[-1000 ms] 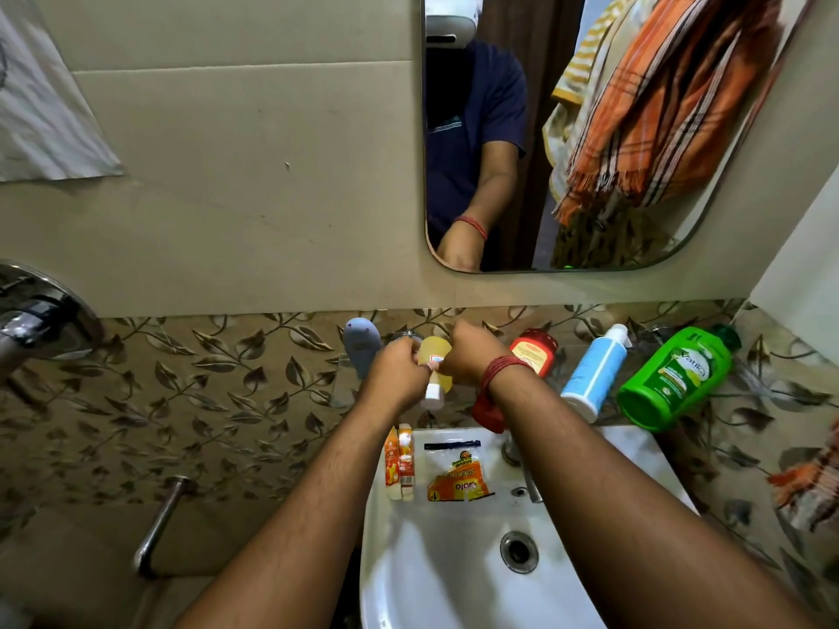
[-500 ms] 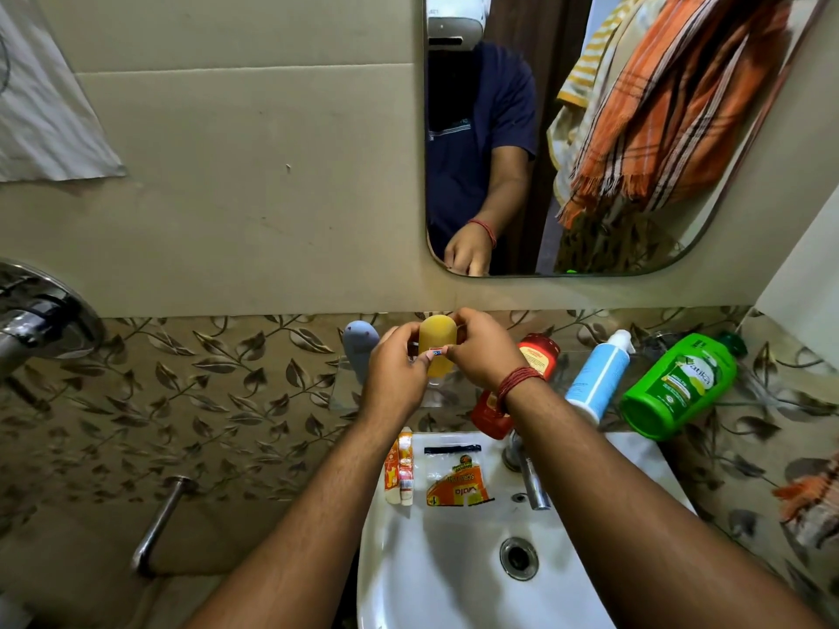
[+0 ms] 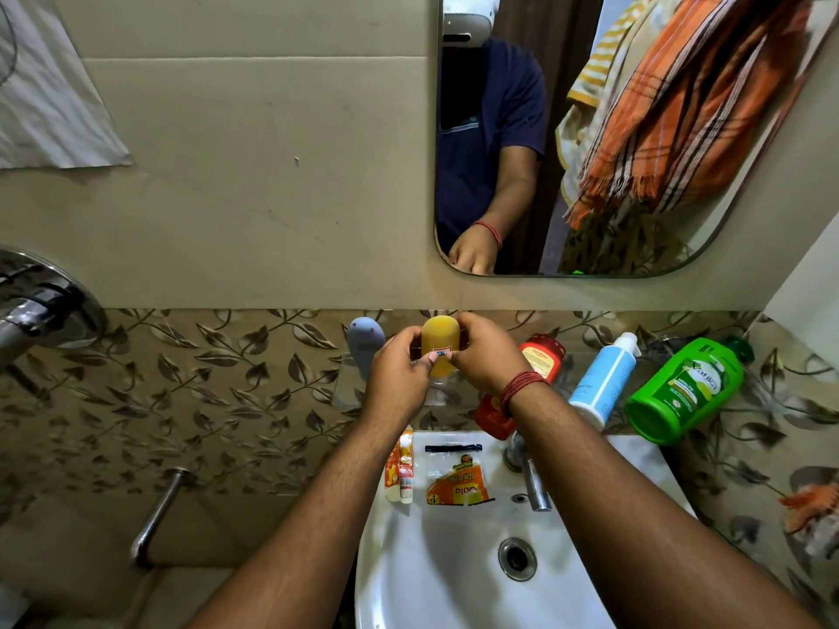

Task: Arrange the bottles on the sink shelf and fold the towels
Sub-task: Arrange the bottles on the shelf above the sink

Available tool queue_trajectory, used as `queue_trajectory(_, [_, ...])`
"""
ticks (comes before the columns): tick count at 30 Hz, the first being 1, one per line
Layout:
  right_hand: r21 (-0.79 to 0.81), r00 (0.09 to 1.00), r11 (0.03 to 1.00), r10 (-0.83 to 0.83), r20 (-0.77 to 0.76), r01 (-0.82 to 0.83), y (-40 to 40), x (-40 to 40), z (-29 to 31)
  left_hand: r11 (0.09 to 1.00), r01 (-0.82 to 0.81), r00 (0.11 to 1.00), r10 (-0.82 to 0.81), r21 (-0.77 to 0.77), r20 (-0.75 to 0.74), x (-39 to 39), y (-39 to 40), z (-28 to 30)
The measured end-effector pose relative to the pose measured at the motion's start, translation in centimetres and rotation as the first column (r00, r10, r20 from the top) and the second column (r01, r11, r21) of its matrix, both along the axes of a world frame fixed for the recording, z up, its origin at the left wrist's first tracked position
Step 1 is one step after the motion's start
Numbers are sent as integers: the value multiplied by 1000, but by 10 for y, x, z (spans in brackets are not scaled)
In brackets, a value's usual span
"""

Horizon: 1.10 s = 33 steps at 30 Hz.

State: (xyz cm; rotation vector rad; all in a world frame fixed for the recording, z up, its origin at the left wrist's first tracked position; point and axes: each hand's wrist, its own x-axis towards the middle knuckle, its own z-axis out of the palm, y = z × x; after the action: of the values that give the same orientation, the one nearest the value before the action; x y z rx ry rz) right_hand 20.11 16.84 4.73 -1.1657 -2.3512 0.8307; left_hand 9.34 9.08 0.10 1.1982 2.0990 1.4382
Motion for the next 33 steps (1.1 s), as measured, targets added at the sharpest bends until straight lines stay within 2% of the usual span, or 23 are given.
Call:
queue_trajectory(18, [36,999,999,-22,-48,23,-10,0,-7,1000,-6,1000,7,-19,22,2,-3,1])
queue_trajectory(27, [71,1000,997,-18,-6,18,-9,11,1,999,-21,999,23,-40,45,5,-13,3])
queue_trajectory(29, [102,999,994,-47,13,45,-8,22,7,997,-77,997,77,10,-6,10,-28,2])
queue_trajectory(31, [102,996,992,-83,38,79,-4,39,13,983,-128,982,144,129,-125,22,-48,-1])
queue_trajectory(33, [83,990,991,-114,81,108,1,60,18,985,-58,976,90,160,-201,37,-59,0])
